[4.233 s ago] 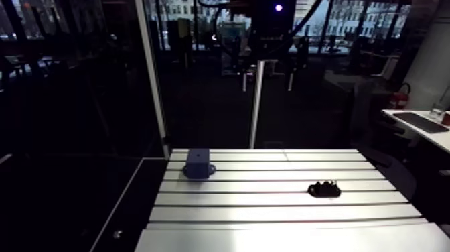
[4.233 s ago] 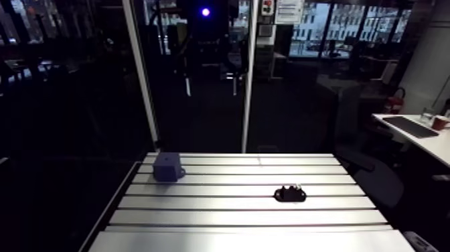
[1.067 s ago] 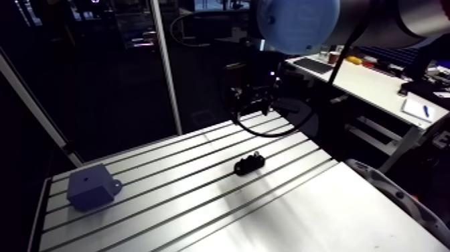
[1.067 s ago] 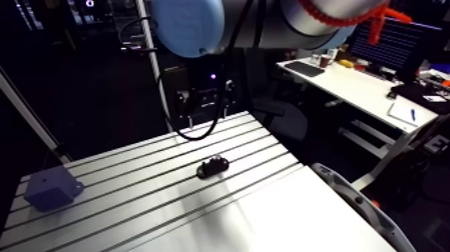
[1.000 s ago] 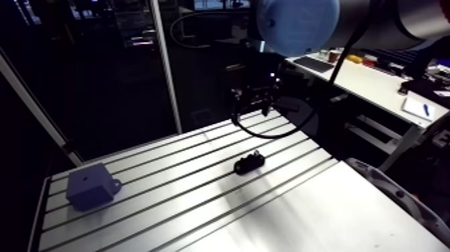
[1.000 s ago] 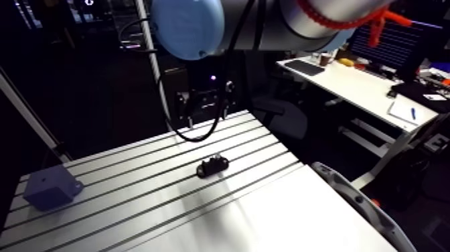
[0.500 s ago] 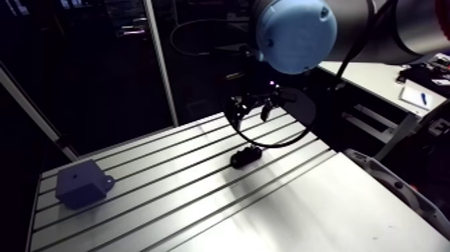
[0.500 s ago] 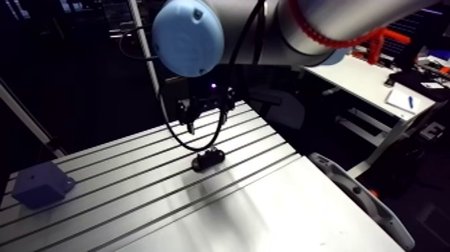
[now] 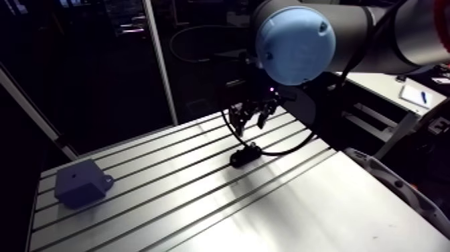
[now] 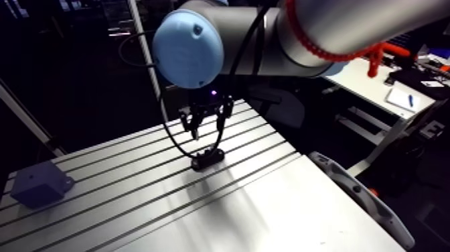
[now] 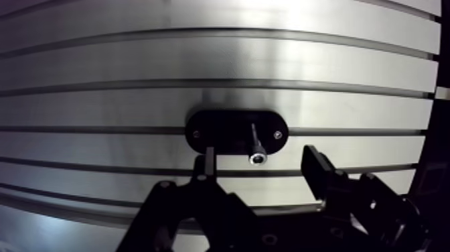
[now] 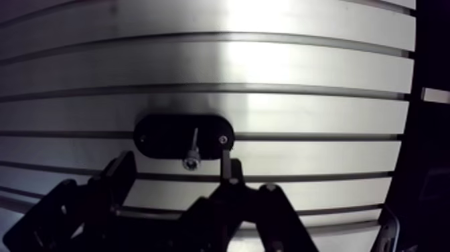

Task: Pick up the M10 bolt and insert it into the hole until fully seated.

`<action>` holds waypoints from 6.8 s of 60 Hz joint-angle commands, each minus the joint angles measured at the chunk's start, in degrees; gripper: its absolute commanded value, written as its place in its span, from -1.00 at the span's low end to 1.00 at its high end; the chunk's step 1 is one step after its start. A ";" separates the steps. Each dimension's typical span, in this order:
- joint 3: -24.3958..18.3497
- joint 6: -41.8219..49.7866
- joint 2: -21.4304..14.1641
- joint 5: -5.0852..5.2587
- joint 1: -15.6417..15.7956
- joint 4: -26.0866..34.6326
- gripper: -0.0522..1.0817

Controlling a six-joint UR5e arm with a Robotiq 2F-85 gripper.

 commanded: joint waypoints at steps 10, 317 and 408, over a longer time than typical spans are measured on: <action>1.78 -0.12 0.06 -0.01 -0.35 -1.96 -0.23; -20.67 14.92 -0.62 -0.36 12.37 25.02 0.99; -40.61 22.19 9.98 -2.03 32.88 39.11 0.99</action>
